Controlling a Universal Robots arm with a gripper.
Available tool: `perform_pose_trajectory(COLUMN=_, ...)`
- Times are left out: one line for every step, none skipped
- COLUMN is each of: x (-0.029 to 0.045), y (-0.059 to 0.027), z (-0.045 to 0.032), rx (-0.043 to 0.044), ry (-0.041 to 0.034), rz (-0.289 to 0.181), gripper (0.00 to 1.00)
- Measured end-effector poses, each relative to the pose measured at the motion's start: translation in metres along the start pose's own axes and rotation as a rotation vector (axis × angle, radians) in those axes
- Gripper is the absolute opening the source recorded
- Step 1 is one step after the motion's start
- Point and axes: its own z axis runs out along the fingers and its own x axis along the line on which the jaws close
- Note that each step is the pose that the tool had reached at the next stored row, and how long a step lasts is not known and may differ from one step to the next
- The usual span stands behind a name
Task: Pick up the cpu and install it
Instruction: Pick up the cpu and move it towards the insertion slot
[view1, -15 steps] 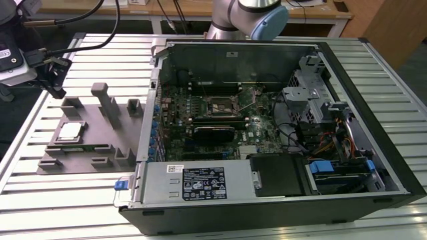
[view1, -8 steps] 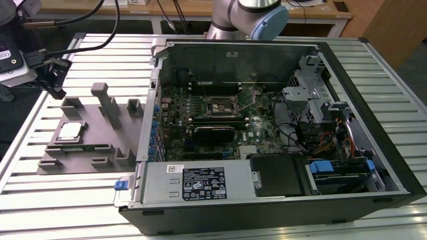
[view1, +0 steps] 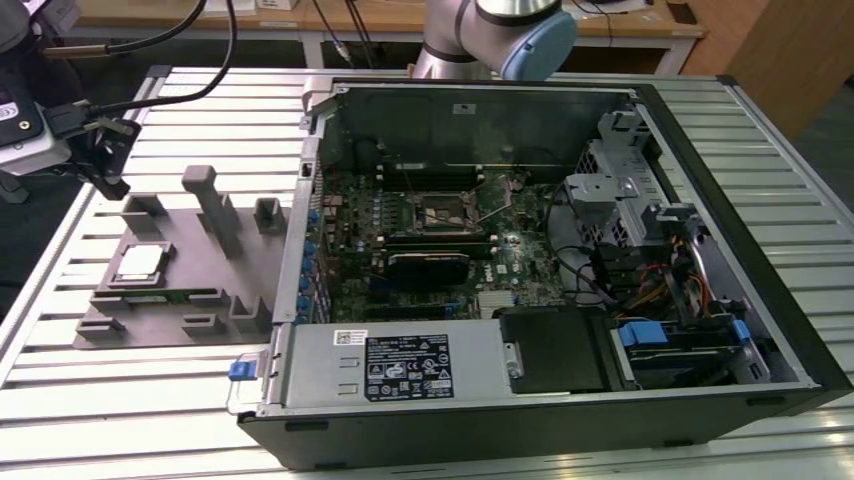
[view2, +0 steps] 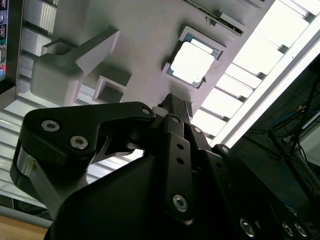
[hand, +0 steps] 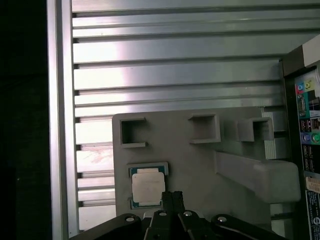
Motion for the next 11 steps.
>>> perform_pose_trajectory(x=0.0003, y=0.0, z=0.0002, rx=0.0, ry=0.0, rz=0.0, gripper=0.11)
perform_pose_trajectory(x=0.0006, y=-0.0001, z=0.0005, rx=-0.0001, ry=-0.0001, rz=0.0, gripper=0.11)
perform_pose_trajectory(x=0.0009, y=-0.0001, z=0.0008, rx=0.0, ry=0.0, rz=0.0, gripper=0.11)
perform_pose_trajectory(x=0.0014, y=-0.0002, z=0.0011, rx=0.0, ry=0.0, rz=0.0, gripper=0.11)
perform_pose_trajectory(x=0.0019, y=-0.0002, z=0.0015, rx=0.0, ry=0.0, rz=0.0, gripper=0.11)
perform_pose_trajectory(x=0.0024, y=-0.0003, z=0.0019, rx=0.0, ry=0.0001, rz=0.0, gripper=0.11)
perform_pose_trajectory(x=0.0029, y=-0.0004, z=0.0022, rx=0.0001, ry=0.0001, rz=0.0, gripper=0.11)
perform_pose_trajectory(x=0.0034, y=-0.0005, z=0.0027, rx=0.0, ry=0.0, rz=0.0, gripper=0.11)
perform_pose_trajectory(x=0.0039, y=-0.0006, z=0.003, rx=0.0, ry=0.0, rz=0.0, gripper=0.11)
perform_pose_trajectory(x=0.0043, y=-0.0006, z=0.0034, rx=-0.0001, ry=-0.0001, rz=0.0, gripper=0.11)
perform_pose_trajectory(x=0.0047, y=-0.0007, z=0.0037, rx=-0.0001, ry=-0.0001, rz=0.0, gripper=0.11)
